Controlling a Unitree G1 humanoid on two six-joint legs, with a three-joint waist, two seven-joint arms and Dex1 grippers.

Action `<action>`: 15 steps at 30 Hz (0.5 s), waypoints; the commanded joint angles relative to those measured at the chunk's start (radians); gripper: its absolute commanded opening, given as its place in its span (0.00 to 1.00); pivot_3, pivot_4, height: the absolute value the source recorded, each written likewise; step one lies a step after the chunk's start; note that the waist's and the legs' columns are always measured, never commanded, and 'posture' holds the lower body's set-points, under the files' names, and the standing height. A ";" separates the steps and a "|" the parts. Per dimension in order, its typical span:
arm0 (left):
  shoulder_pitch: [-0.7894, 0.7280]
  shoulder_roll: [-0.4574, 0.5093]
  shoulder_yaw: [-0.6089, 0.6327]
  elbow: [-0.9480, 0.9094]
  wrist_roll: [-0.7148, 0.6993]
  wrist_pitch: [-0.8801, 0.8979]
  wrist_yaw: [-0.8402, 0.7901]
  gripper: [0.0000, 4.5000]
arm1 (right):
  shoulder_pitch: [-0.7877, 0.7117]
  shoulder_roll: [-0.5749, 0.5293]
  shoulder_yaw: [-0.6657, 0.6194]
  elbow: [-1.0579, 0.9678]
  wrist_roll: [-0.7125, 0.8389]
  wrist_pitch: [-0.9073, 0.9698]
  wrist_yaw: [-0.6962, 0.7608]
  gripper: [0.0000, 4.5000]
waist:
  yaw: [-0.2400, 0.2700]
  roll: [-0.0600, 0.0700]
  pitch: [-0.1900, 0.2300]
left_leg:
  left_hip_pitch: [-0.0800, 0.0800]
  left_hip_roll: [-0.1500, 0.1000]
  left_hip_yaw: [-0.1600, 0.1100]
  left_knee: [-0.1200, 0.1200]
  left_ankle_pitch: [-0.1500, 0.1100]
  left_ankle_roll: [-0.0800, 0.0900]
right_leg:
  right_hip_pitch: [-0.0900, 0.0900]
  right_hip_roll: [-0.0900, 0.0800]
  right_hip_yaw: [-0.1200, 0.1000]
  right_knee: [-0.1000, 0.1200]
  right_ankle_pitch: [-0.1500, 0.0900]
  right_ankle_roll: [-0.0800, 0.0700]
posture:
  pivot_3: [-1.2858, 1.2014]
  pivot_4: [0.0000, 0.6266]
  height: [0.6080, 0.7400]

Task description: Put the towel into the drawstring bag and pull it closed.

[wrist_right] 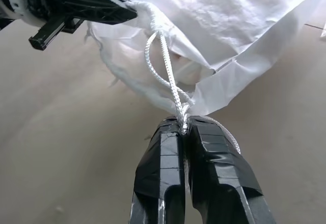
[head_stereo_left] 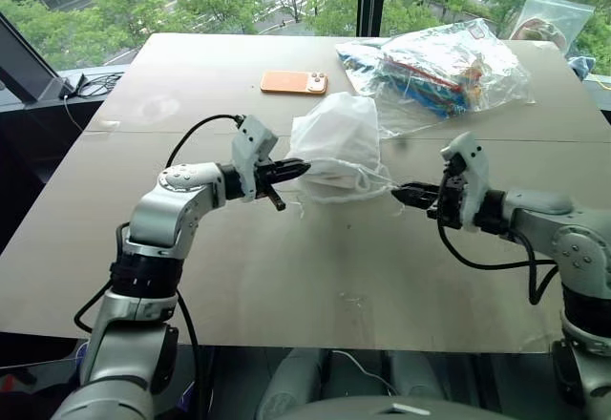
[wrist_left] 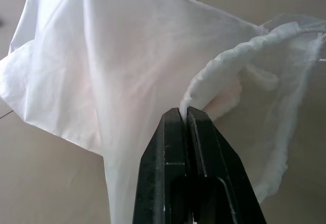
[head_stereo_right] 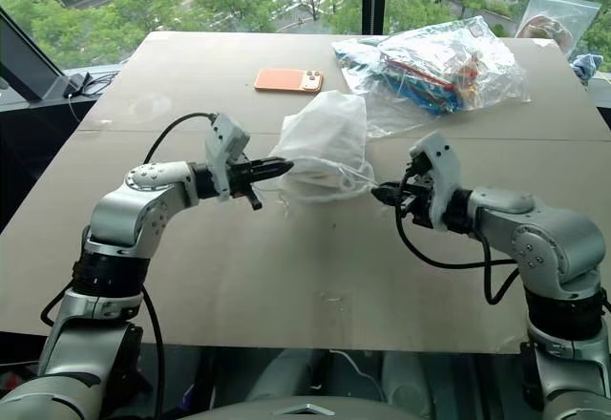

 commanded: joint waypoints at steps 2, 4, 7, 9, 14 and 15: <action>-0.029 0.041 0.152 -0.068 -0.229 0.216 -0.054 0.20 | -0.032 -0.038 0.006 0.009 0.022 -0.006 0.033 0.00 | -0.005 0.000 0.000 | 0.000 0.000 0.000 0.000 0.000 0.000 | 0.000 0.000 0.000 0.000 0.000 0.000 | 0.52 0.24 1.00; -0.023 0.089 0.226 -0.075 -0.327 0.352 -0.058 0.42 | -0.043 -0.040 0.013 0.015 0.026 -0.007 0.033 0.00 | -0.007 0.000 0.000 | 0.000 0.000 0.000 0.000 0.000 0.000 | -0.001 0.000 0.000 0.001 0.000 0.000 | 0.52 0.24 1.00; 0.091 0.211 0.270 -0.066 -0.316 0.365 -0.099 0.60 | -0.051 -0.031 0.023 0.015 0.031 -0.012 0.026 0.00 | -0.022 0.000 0.000 | 0.000 0.001 0.000 0.000 0.000 0.000 | -0.001 0.000 0.001 0.001 0.000 0.000 | 0.52 0.24 1.00; 0.178 0.273 0.260 -0.073 -0.272 0.302 -0.128 0.60 | -0.049 -0.025 0.031 0.014 0.031 -0.017 0.022 0.00 | -0.026 0.001 0.000 | 0.001 0.001 0.001 -0.002 0.000 0.000 | -0.001 0.000 0.002 0.000 0.000 0.000 | 0.52 0.24 1.00; 0.298 0.283 0.188 -0.145 -0.184 0.142 -0.134 0.60 | -0.045 -0.018 0.040 0.016 0.032 -0.024 0.020 0.00 | 0.001 0.001 0.000 | 0.001 0.001 0.000 -0.002 0.000 0.000 | 0.000 0.000 0.003 -0.002 0.000 -0.001 | 0.52 0.24 1.00; 0.306 0.271 0.171 -0.157 -0.162 0.110 -0.122 0.60 | -0.045 -0.018 0.041 0.017 0.031 -0.026 0.021 0.00 | 0.009 0.001 0.000 | 0.001 0.001 -0.001 -0.002 0.000 0.000 | 0.000 0.000 0.003 -0.003 0.001 -0.001 | 0.52 0.24 1.00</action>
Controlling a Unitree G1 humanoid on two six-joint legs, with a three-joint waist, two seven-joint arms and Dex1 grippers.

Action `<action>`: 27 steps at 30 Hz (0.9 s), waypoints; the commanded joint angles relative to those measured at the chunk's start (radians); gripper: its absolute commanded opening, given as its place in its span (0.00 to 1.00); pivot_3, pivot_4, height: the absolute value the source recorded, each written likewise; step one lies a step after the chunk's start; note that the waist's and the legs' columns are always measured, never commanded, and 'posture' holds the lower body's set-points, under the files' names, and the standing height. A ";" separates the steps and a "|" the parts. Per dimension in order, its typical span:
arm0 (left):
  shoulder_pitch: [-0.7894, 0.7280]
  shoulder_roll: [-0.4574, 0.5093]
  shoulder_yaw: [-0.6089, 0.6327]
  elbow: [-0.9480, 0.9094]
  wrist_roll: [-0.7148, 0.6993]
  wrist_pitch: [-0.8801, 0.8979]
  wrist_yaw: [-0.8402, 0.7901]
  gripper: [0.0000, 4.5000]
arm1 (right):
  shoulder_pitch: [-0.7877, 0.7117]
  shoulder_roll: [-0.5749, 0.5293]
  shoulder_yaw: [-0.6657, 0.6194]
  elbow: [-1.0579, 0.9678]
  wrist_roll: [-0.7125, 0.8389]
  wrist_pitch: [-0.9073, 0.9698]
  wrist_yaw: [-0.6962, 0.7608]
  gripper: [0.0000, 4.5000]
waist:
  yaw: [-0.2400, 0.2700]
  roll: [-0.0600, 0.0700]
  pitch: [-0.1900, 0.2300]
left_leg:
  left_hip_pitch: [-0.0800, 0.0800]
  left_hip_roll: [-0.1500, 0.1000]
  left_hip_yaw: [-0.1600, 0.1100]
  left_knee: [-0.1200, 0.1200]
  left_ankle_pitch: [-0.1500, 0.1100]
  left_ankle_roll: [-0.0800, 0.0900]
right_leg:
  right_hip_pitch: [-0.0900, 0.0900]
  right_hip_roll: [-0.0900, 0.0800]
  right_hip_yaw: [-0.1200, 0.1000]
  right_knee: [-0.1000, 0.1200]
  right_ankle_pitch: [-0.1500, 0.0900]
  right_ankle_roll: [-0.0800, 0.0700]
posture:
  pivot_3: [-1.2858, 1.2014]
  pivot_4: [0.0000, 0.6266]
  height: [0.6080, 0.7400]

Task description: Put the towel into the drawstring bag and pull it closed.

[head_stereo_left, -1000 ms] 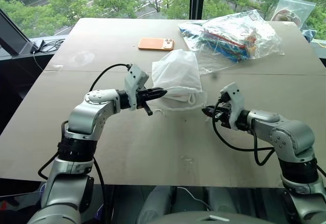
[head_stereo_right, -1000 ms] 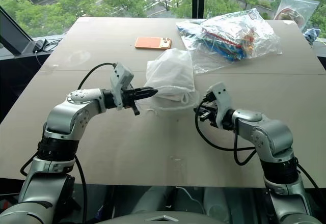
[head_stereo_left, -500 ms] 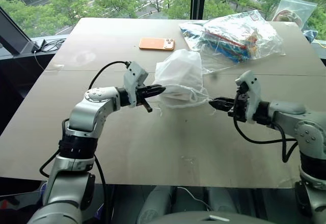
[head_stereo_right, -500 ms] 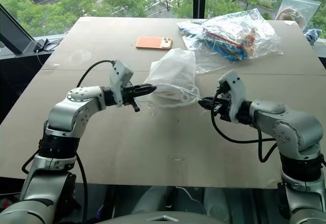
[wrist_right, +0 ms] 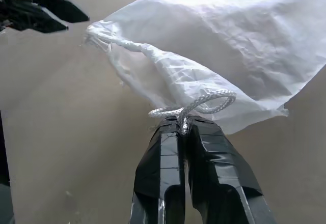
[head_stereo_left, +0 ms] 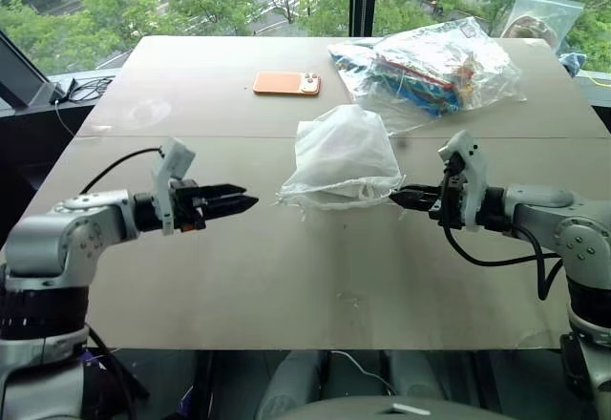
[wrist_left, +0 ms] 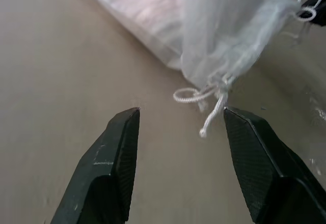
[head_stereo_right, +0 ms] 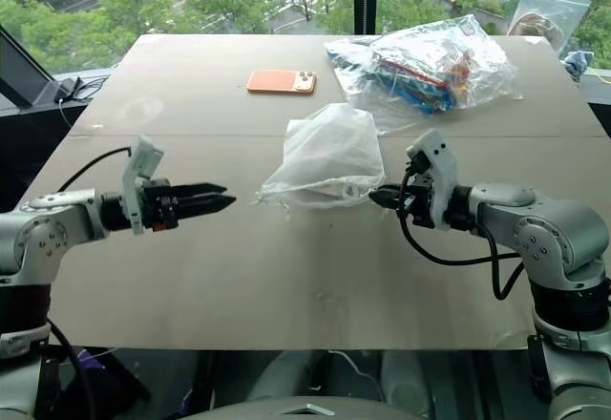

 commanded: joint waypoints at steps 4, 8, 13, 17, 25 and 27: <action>0.023 -0.093 -0.135 -0.142 0.140 -0.214 0.072 0.60 | -0.012 -0.007 -0.006 -0.016 0.016 -0.021 0.007 0.00 | 0.023 0.000 0.000 | 0.000 0.000 0.000 0.000 0.000 0.000 | 0.001 0.000 0.000 -0.002 0.001 0.000 | 0.52 0.24 1.00; 0.013 -0.136 -0.181 -0.123 0.166 -0.227 0.095 0.60 | -0.017 -0.009 -0.009 -0.016 0.018 -0.018 0.003 0.00 | 0.018 0.000 0.000 | -0.001 0.000 0.000 -0.001 0.000 0.000 | 0.000 0.000 0.000 -0.002 0.001 0.000 | 0.52 0.24 1.00; -0.011 -0.208 -0.173 -0.056 0.160 -0.185 0.165 0.60 | -0.022 -0.009 -0.017 -0.023 0.025 -0.012 -0.004 0.00 | 0.012 0.000 0.000 | -0.001 0.001 0.001 -0.001 0.000 0.000 | 0.000 0.000 0.000 -0.002 0.001 0.000 | 0.52 0.24 1.00; -0.012 -0.318 -0.143 -0.020 0.126 -0.118 0.257 0.60 | -0.033 -0.002 -0.020 -0.025 0.029 -0.011 -0.014 0.00 | 0.009 0.000 0.000 | -0.001 0.000 0.001 0.000 0.000 0.000 | 0.001 0.000 -0.001 -0.002 0.001 0.001 | 0.52 0.24 1.00; 0.031 -0.449 -0.194 -0.024 0.218 -0.220 0.395 0.60 | -0.040 0.001 -0.029 -0.034 0.053 -0.002 -0.033 0.00 | 0.022 0.002 -0.001 | 0.000 0.000 0.000 0.002 0.000 0.001 | 0.003 0.000 -0.001 -0.001 0.001 0.001 | 0.52 0.24 1.00; 0.035 -0.477 -0.193 -0.007 0.223 -0.238 0.407 0.48 | -0.038 -0.001 -0.032 -0.035 0.059 0.000 -0.038 0.00 | 0.034 0.002 -0.002 | 0.000 0.000 0.000 0.003 0.000 0.001 | 0.004 0.000 -0.001 -0.002 0.002 0.002 | 0.52 0.24 1.00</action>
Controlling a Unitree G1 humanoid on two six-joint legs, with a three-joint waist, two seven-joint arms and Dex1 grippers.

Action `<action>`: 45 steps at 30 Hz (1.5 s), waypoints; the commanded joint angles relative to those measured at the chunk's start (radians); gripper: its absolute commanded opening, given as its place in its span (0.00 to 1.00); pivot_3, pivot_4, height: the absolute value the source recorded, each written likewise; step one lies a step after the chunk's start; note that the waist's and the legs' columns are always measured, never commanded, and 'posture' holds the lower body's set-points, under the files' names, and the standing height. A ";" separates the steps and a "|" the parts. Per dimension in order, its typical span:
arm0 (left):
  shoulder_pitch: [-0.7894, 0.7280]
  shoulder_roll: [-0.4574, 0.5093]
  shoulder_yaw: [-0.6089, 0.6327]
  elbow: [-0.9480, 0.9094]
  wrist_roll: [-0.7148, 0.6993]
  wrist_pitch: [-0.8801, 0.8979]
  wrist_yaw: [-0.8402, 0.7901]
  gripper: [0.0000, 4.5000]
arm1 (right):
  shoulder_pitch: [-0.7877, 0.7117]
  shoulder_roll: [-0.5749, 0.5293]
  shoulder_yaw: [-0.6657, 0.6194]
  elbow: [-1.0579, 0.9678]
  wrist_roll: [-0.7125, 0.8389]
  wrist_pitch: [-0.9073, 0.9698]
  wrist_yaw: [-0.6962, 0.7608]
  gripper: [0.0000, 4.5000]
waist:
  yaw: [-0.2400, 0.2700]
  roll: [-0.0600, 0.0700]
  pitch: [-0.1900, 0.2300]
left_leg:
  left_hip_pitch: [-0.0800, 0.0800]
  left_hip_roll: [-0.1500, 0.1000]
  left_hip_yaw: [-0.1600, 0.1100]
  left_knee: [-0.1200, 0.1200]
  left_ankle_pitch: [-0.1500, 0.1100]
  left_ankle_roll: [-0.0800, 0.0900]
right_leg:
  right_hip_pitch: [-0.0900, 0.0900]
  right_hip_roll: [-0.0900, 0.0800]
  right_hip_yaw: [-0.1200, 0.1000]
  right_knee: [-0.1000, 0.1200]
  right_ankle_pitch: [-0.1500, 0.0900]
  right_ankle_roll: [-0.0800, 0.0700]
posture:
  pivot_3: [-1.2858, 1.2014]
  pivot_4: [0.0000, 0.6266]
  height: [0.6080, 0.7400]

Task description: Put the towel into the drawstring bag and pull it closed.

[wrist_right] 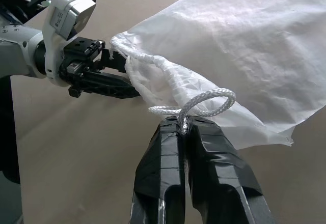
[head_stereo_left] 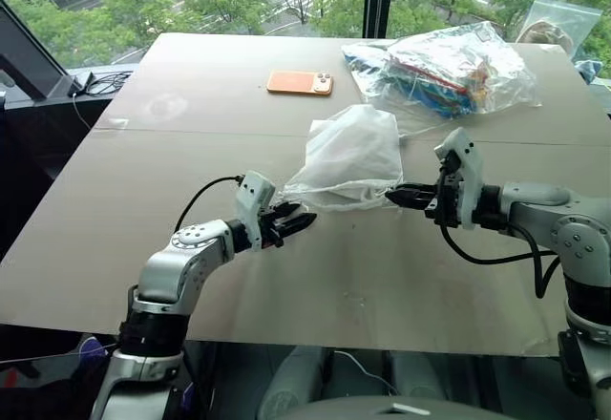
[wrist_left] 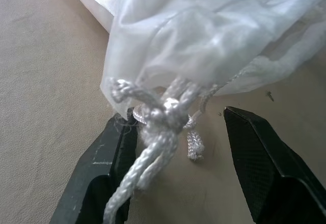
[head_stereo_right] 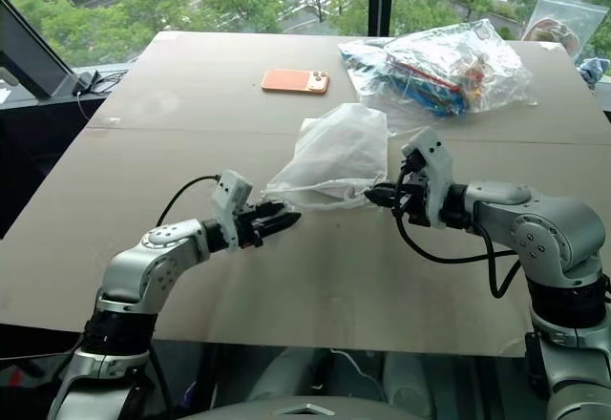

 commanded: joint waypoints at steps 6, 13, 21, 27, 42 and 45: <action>0.012 -0.028 0.075 0.065 -0.035 -0.001 0.018 0.01 | -0.015 -0.013 -0.065 -0.019 0.039 -0.007 -0.020 0.00 | 0.002 0.000 0.000 | 0.000 0.000 -0.001 0.000 0.000 0.000 | 0.000 0.000 -0.001 0.000 0.000 0.000 | 0.52 0.24 1.00; -0.093 -0.035 0.236 0.156 -0.174 0.074 0.044 0.01 | -0.016 -0.025 -0.099 -0.006 0.037 -0.019 -0.023 0.00 | -0.008 -0.001 0.000 | 0.000 0.001 -0.001 0.000 0.000 0.000 | 0.000 0.001 -0.003 0.000 0.000 0.000 | 0.52 0.24 1.00; -0.288 0.059 0.386 0.222 -0.288 0.143 0.064 0.01 | -0.046 -0.069 -0.162 0.041 -0.045 -0.082 -0.089 0.00 | -0.006 -0.002 0.001 | -0.002 0.000 -0.001 0.000 0.000 0.000 | -0.001 0.000 -0.003 0.000 0.000 0.000 | 0.52 0.24 1.00; -0.466 0.086 0.358 0.254 -0.247 0.075 0.074 0.01 | -0.086 -0.125 -0.154 0.062 -0.137 -0.154 -0.114 0.00 | -0.005 -0.002 0.001 | -0.003 0.000 0.000 0.001 0.000 0.000 | -0.001 0.000 -0.003 -0.001 0.000 0.000 | 0.52 0.24 1.00; -0.831 0.110 0.385 0.720 -0.039 -0.304 0.268 0.01 | -0.187 -0.360 -0.028 0.273 -0.636 -0.503 -0.205 0.00 | -0.025 -0.003 0.002 | -0.007 0.000 0.001 0.002 0.000 0.000 | -0.005 0.000 -0.003 0.000 0.000 0.001 | 0.52 0.24 1.00; -0.854 0.116 0.394 0.767 -0.041 -0.330 0.271 0.01 | -0.195 -0.387 -0.030 0.312 -0.711 -0.547 -0.237 0.00 | -0.030 -0.004 0.002 | -0.009 0.000 0.001 0.003 0.000 0.000 | -0.006 0.000 -0.004 0.000 0.001 0.001 | 0.52 0.24 1.00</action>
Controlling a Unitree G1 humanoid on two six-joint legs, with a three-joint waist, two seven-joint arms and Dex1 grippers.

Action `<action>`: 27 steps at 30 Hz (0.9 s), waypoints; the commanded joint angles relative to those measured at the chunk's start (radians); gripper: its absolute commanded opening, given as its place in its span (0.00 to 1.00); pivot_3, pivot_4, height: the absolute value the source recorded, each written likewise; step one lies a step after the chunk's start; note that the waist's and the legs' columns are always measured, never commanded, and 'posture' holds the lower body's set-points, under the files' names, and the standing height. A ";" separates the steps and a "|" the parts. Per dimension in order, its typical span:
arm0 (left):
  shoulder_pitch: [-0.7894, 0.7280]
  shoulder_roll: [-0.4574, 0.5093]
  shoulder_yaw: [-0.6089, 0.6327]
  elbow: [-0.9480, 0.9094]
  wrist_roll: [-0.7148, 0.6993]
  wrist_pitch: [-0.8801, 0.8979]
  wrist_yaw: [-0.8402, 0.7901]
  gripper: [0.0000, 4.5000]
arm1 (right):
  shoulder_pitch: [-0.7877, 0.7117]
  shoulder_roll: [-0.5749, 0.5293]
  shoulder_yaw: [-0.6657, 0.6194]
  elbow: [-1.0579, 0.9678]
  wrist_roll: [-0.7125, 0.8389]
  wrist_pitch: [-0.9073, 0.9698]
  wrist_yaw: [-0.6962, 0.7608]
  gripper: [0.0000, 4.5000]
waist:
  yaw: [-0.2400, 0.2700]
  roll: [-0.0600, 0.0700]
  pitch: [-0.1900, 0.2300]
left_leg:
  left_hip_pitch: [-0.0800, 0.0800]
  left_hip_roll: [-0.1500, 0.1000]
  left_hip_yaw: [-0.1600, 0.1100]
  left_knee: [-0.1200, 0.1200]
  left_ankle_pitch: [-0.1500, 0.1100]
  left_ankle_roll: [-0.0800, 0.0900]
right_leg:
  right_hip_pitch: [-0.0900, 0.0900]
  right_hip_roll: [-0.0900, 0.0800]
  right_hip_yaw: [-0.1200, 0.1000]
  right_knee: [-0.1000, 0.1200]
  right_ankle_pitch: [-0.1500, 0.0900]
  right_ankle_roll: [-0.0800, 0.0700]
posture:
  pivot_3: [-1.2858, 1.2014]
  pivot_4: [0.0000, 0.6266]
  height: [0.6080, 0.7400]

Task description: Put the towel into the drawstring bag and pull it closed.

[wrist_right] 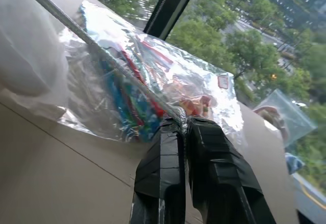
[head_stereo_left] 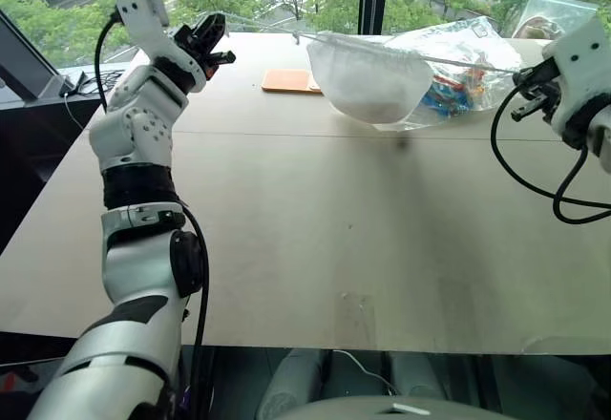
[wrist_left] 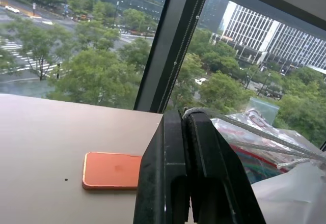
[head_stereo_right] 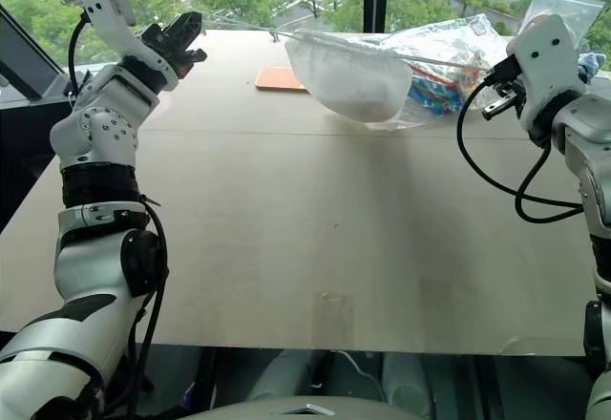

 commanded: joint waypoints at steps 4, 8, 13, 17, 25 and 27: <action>-0.047 0.056 0.057 0.071 0.024 -0.094 0.057 0.01 | -0.001 -0.057 -0.062 0.079 -0.171 -0.063 -0.091 0.00 | -0.002 0.000 0.000 | -0.003 0.000 -0.001 0.001 0.000 0.000 | -0.002 0.000 -0.001 0.000 0.000 0.000 | 0.52 0.24 1.00; -0.026 0.060 0.060 0.081 0.020 -0.098 0.063 0.01 | 0.036 -0.022 -0.115 0.066 -0.153 -0.036 -0.087 0.00 | -0.002 0.000 0.000 | -0.003 0.000 -0.001 0.001 0.000 0.000 | -0.002 0.000 -0.001 0.001 0.000 0.000 | 0.52 0.24 1.00; -0.016 0.074 0.070 0.107 0.024 -0.106 0.087 0.01 | 0.102 -0.025 -0.157 0.051 -0.189 -0.018 -0.107 0.00 | -0.001 0.000 0.000 | -0.006 0.000 -0.002 0.003 0.000 0.000 | -0.003 0.000 0.000 0.001 0.000 0.000 | 0.52 0.24 1.00; -0.030 0.105 0.096 0.183 0.024 -0.129 0.134 0.01 | 0.138 -0.038 -0.202 0.072 -0.213 -0.010 -0.138 0.00 | -0.003 0.000 0.000 | -0.006 0.000 -0.001 0.003 0.000 0.000 | -0.005 0.000 0.000 0.003 0.000 0.000 | 0.52 0.24 1.00; -0.055 0.125 0.119 0.264 0.012 -0.154 0.175 0.01 | 0.184 -0.046 -0.283 0.093 -0.245 -0.013 -0.192 0.00 | -0.002 0.000 0.000 | -0.006 -0.001 0.000 0.006 0.000 0.000 | -0.007 -0.001 0.001 0.009 0.000 0.000 | 0.52 0.24 1.00; -0.056 0.122 0.126 0.265 0.005 -0.151 0.183 0.01 | 0.191 -0.049 -0.293 0.097 -0.246 -0.015 -0.193 0.00 | -0.002 0.000 0.000 | -0.006 -0.002 0.001 0.007 0.000 0.000 | -0.008 -0.001 0.002 0.011 0.000 0.000 | 0.52 0.24 1.00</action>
